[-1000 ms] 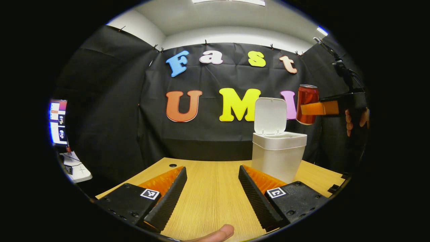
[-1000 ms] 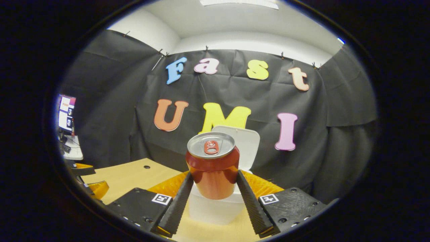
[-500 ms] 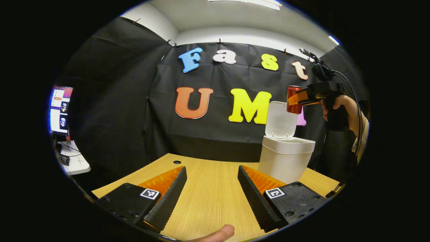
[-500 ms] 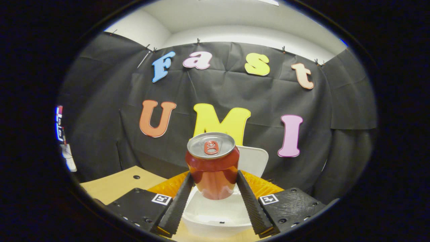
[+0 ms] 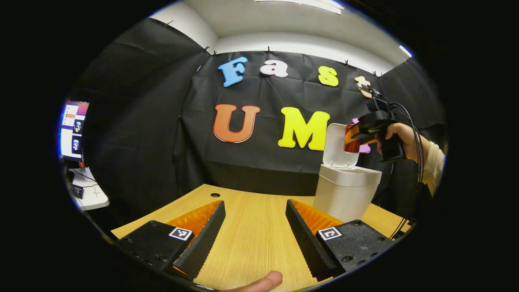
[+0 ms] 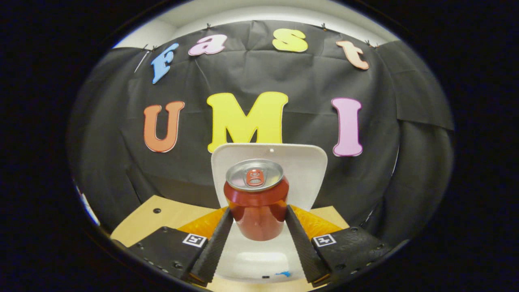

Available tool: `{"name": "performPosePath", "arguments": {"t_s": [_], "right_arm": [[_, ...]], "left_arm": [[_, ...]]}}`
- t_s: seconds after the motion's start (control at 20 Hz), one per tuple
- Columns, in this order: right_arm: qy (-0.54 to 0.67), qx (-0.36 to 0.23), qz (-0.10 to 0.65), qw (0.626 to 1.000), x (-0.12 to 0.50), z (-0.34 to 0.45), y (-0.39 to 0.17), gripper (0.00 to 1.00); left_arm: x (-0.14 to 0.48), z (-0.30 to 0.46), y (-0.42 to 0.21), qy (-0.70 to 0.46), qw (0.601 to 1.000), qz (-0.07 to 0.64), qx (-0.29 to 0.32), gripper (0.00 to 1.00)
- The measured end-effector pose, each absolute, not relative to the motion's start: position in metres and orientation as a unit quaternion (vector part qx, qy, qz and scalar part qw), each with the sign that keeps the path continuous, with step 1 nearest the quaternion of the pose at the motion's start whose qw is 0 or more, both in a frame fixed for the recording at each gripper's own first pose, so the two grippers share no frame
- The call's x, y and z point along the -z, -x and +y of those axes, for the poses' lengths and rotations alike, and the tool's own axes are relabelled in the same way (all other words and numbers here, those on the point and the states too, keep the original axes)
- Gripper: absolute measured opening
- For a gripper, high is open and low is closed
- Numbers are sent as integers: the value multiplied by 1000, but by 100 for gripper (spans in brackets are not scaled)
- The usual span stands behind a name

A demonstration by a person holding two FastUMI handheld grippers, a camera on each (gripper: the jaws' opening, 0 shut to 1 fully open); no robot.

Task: Press the lid of the desktop garbage bin to open it, pick up the crumpled paper on the desktop and throw it into the bin, then pick up the pop can on the desktop and drop it into the bin, and finally close the garbage bin lid.

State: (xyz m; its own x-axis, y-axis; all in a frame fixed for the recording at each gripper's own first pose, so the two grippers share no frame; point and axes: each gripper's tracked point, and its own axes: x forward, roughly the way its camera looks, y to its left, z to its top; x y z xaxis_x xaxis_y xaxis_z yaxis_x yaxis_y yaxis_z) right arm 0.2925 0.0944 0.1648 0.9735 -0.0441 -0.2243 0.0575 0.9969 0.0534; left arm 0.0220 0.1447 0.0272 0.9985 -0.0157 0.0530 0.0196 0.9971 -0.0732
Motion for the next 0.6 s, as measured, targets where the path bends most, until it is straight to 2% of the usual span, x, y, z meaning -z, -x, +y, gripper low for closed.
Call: {"name": "performPosePath", "arguments": {"t_s": [0.25,0.3,0.4,0.6], "right_arm": [[-40,40,148,987,-144,79,-296,80],[-37,41,151,987,-140,78,-295,80],[-37,41,155,986,-137,77,-293,80],[-30,33,158,986,-135,85,-288,80]], "left_arm": [[-24,134,-25,31,999,-24,17,97],[-21,129,-26,27,999,-23,22,100],[-20,124,-26,20,999,-20,28,97],[-22,121,-24,12,999,-27,31,97]]}}
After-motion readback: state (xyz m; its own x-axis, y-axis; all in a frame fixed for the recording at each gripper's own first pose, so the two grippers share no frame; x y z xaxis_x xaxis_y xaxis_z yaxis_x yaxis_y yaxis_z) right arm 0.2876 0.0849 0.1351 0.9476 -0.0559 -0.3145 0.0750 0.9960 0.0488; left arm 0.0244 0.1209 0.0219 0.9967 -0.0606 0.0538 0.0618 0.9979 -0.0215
